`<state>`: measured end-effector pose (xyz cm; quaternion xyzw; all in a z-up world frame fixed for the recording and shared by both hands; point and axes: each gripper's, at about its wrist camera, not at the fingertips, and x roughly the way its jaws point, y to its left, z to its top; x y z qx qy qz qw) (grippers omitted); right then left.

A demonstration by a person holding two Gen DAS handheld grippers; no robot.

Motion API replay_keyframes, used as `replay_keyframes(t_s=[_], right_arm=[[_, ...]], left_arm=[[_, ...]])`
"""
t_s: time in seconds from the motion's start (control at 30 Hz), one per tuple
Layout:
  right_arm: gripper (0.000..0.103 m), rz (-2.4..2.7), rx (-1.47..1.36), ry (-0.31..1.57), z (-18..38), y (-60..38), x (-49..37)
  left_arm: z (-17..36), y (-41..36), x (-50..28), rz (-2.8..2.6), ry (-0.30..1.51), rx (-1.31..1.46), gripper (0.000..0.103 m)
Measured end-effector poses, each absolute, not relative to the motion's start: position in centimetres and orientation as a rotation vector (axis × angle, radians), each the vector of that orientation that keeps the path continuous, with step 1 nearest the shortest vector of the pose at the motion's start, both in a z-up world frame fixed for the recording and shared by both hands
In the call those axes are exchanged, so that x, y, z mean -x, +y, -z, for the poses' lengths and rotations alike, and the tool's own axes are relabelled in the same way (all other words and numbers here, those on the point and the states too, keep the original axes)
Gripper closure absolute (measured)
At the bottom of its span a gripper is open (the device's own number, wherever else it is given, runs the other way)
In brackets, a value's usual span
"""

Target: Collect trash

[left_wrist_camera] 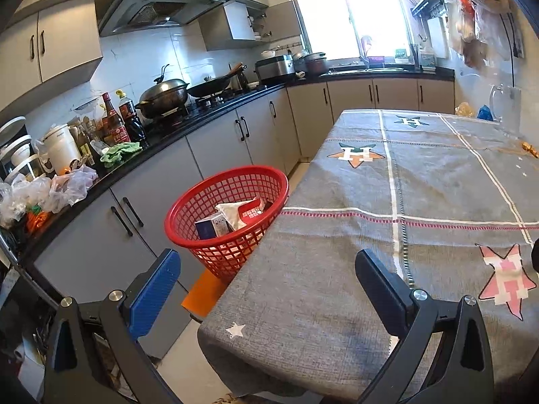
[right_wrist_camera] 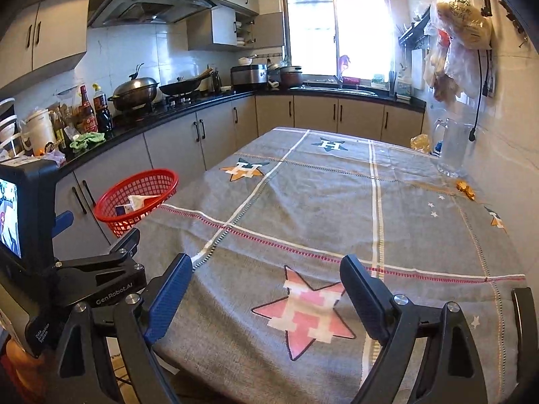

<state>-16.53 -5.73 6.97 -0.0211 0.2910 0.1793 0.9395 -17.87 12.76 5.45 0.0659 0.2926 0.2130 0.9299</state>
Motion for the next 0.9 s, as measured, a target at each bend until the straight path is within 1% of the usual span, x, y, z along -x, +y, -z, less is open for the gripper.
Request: replay_keyframes(t_s=[0.9], right_arm=[[0.010, -0.360, 0.058, 0.621, -6.12, -5.35, 16.39]], left_arm=[[-5.26, 13.09, 17.81, -0.424, 0.601, -0.115, 0.000]])
